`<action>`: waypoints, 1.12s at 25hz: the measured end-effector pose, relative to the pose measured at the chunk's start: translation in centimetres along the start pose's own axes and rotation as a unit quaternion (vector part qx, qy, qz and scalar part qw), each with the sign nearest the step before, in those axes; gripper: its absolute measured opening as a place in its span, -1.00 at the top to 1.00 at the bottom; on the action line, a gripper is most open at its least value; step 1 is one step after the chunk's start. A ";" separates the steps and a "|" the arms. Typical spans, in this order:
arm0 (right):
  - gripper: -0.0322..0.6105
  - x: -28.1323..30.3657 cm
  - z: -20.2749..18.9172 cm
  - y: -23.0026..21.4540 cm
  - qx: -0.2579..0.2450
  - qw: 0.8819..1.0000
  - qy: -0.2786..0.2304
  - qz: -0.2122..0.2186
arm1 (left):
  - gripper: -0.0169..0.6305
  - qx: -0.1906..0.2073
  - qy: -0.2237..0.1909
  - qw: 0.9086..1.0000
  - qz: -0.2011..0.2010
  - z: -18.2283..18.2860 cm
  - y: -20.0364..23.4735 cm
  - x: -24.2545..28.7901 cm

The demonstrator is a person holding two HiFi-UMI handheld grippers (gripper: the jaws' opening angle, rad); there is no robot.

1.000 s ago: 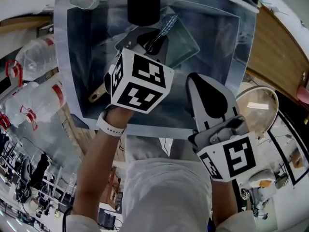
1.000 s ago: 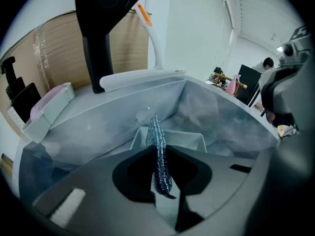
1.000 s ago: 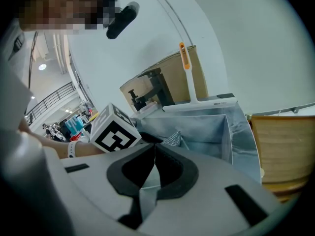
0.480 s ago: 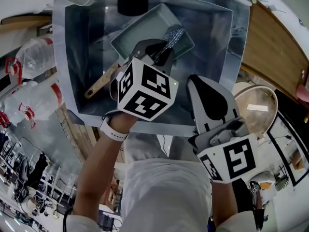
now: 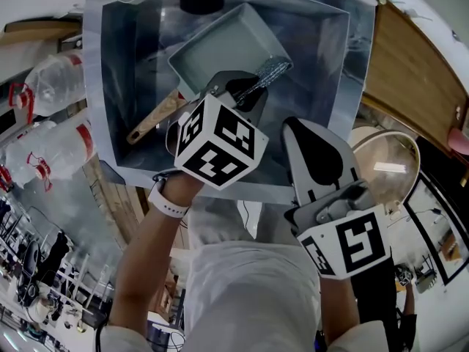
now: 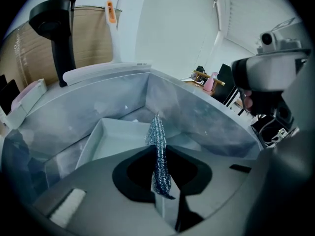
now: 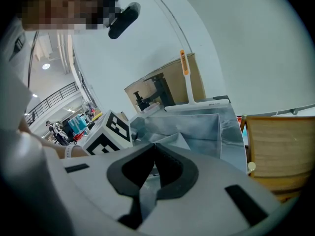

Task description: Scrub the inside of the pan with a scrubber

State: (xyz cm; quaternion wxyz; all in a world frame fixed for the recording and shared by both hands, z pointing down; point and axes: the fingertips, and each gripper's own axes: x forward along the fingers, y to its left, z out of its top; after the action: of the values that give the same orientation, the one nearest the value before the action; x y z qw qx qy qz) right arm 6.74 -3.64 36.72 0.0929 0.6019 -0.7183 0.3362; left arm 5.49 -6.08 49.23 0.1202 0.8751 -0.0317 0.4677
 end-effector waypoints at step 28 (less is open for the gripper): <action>0.88 3.4 0.0 1.3 0.001 1.000 0.015 0.002 | 0.75 0.009 -0.016 0.993 0.119 -0.5 12.3 -2.2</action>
State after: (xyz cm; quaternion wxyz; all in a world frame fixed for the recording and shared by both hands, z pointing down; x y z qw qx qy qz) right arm 4.67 -6.32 38.09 0.1024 0.5958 -0.7173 0.3465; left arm 1.84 -17.97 49.89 0.0554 0.8735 -0.1336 0.4648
